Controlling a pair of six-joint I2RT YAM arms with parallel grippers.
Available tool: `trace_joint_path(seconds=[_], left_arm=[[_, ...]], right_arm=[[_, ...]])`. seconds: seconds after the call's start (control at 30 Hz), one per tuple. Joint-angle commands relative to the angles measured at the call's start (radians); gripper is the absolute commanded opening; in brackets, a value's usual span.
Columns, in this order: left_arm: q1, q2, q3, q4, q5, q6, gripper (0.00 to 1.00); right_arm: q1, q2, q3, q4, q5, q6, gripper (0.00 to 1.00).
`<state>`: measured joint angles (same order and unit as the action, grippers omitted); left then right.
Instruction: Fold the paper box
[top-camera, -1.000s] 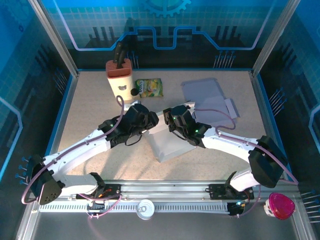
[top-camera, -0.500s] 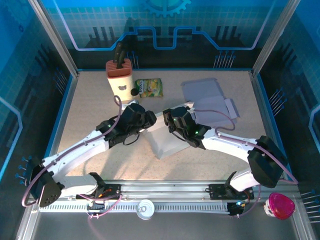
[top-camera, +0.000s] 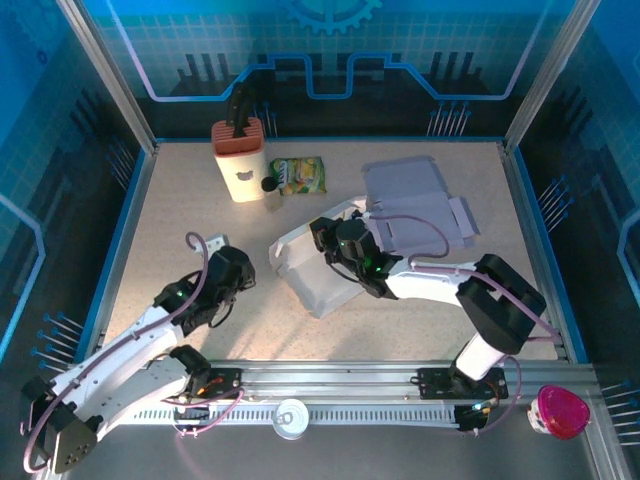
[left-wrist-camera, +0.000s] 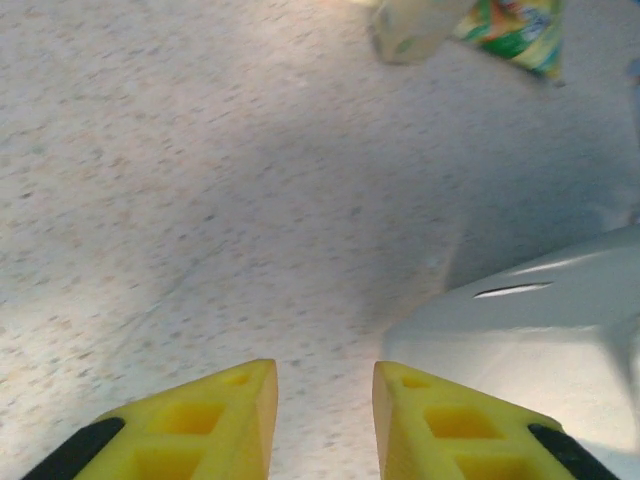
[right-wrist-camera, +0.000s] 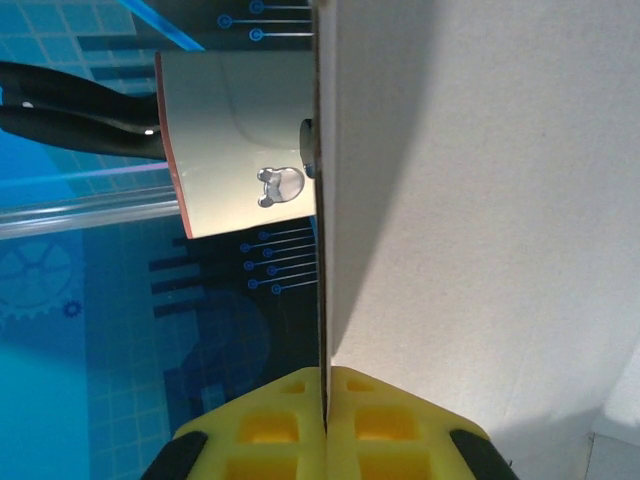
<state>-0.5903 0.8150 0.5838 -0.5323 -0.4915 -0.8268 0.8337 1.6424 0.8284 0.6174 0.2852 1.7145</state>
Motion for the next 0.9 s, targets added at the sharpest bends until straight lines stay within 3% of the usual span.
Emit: trace_joint_path(seconds=[0.0, 0.33, 0.57, 0.87], left_arm=[[0.008, -0.009, -0.067, 0.046, -0.047, 0.030, 0.25], [0.010, 0.060, -0.210, 0.329, -0.024, 0.121, 0.18], [0.010, 0.034, -0.318, 0.530, 0.045, 0.218, 0.24], [0.011, 0.061, -0.354, 0.629, 0.053, 0.269, 0.30]], right_arm=[[0.020, 0.040, -0.022, 0.173, -0.034, -0.058, 0.00], [0.004, 0.086, -0.056, 0.176, -0.089, -0.069, 0.00], [-0.013, 0.123, -0.066, 0.187, -0.110, -0.060, 0.00], [-0.022, 0.127, -0.060, 0.183, -0.124, -0.058, 0.00]])
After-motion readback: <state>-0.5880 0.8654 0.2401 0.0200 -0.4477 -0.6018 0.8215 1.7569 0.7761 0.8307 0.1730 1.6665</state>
